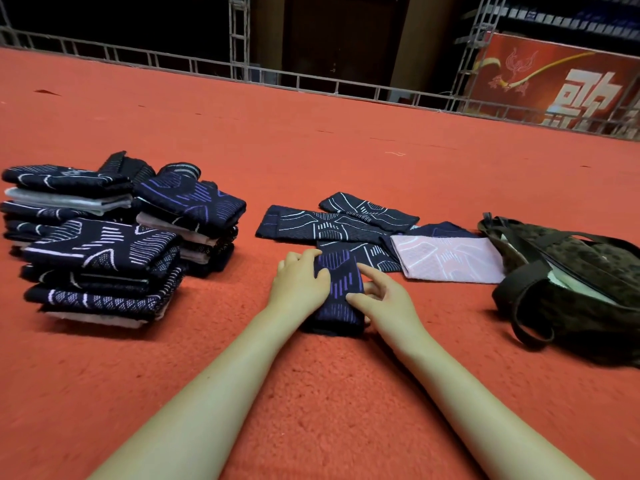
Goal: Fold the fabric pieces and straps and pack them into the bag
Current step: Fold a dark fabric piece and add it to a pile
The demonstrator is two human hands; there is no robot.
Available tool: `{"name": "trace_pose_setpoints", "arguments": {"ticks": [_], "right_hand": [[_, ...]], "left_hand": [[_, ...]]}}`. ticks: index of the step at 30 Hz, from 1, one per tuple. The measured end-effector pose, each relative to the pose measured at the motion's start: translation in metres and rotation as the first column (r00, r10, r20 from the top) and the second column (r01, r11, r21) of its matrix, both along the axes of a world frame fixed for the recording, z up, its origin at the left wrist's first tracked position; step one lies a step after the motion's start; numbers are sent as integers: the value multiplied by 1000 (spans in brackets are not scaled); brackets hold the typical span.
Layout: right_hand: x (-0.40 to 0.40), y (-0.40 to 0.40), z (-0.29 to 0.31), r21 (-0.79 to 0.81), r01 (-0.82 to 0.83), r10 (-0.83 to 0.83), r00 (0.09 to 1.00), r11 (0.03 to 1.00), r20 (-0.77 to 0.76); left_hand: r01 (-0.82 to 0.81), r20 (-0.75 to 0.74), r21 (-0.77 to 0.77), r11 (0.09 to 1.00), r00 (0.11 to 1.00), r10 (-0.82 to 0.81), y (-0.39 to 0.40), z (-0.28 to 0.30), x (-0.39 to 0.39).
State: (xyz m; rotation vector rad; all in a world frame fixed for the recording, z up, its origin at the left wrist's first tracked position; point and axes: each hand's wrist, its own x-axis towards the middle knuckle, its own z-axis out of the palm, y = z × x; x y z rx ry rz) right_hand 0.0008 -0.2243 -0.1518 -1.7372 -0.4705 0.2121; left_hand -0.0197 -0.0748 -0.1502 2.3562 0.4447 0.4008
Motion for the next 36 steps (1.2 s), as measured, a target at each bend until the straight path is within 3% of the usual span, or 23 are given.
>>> {"name": "trace_pose_setpoints", "arguments": {"ticks": [3, 7, 12, 17, 21, 24, 26, 29, 32, 36], "right_hand": [[0, -4, 5, 39, 7, -10, 998, 999, 59], [5, -12, 10, 22, -69, 66, 989, 997, 133], [8, -18, 4, 5, -82, 80, 988, 997, 131], [10, -15, -2, 28, 37, -39, 998, 999, 53], [5, -12, -1, -28, 10, -10, 1000, 1000, 12], [0, -11, 0, -119, 66, -54, 993, 991, 104], [-7, -10, 7, -119, 85, -78, 995, 989, 62], [-26, 2, 25, -8, 91, -91, 990, 996, -105], [-43, 29, 52, 130, 83, -72, 994, 988, -81], [-64, 87, 87, 170, 11, -11, 1000, 985, -6]], "left_hand": [[45, 136, -151, 988, 990, -24, 3, 1, 1], [218, 246, -245, 945, 956, -157, 1, 7, -4], [327, 297, -212, 921, 919, -258, 2, 1, -2], [220, 363, -332, 917, 927, -92, 8, -8, 2], [121, 375, -454, 883, 924, 66, 11, -9, -4], [119, 305, -385, 915, 952, 4, 6, -7, -12], [133, 271, -340, 931, 962, -39, 6, 0, -25], [146, 314, -235, 961, 947, -67, 19, 22, -54], [108, 382, -146, 983, 923, -44, 49, 58, -85], [-6, 405, -81, 997, 913, 39, 101, 101, -116]]}}
